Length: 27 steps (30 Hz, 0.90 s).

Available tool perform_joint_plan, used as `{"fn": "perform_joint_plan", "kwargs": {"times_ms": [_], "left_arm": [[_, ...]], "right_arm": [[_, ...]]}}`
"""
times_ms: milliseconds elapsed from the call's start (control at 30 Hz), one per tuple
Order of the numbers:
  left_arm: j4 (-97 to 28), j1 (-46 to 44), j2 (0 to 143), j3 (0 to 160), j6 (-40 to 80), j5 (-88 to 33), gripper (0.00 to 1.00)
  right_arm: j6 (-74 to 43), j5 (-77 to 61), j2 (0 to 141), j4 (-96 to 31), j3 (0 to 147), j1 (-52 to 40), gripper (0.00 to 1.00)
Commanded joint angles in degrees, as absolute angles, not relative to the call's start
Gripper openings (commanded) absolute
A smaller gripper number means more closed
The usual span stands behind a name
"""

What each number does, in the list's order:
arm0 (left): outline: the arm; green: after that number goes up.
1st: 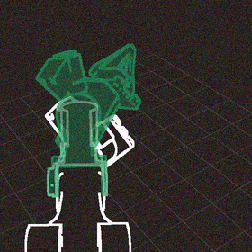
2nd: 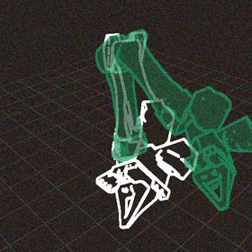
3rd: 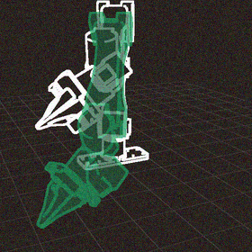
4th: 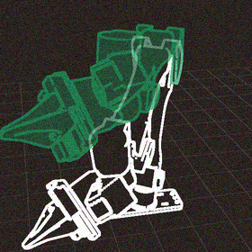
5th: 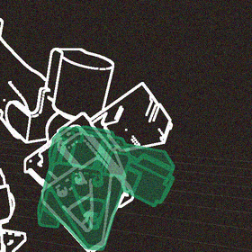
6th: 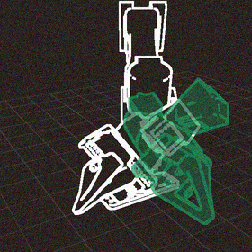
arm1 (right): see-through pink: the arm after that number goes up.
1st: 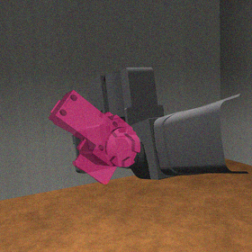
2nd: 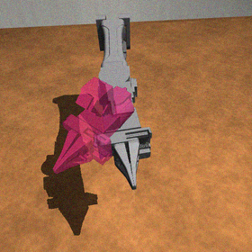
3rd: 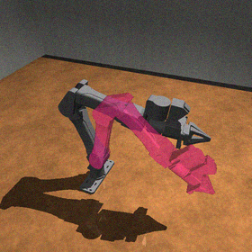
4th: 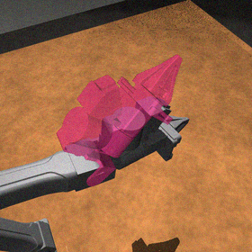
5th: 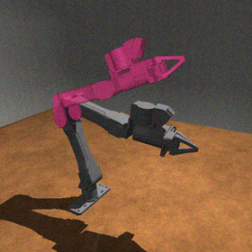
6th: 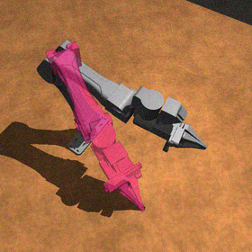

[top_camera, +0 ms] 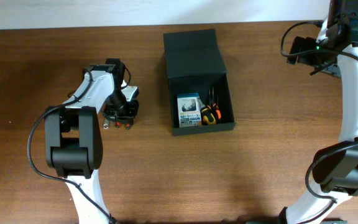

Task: Pack container
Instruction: 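Grasp the red-black pliers by the handles with the left gripper, then carry the pliers right and lower them into the black box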

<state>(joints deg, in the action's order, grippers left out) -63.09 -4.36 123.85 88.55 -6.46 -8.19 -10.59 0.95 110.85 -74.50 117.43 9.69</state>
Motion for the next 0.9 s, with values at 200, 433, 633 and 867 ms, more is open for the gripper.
{"fn": "perform_joint_plan", "kwargs": {"times_ms": [200, 433, 633, 867], "left_arm": [[-62.8, -5.6, 126.4, 86.8, -6.9, -9.0, 0.02], [-63.7, -9.7, 124.1, 92.4, -6.7, -9.7, 0.02], [-66.2, -12.3, 120.9, 100.3, -5.2, -8.1, 0.02], [-68.6, -15.0, 117.3, 110.9, -5.2, -7.9, 0.02]], "right_arm": [[-11.0, 0.6, 111.0, -74.3, 117.6, 9.4, 0.99], [-11.0, 0.6, 111.0, -74.3, 117.6, 9.4, 0.99], [-11.0, 0.6, 111.0, -74.3, 117.6, 9.4, 0.99], [-11.0, 0.6, 111.0, -74.3, 117.6, 9.4, 0.99]]}}
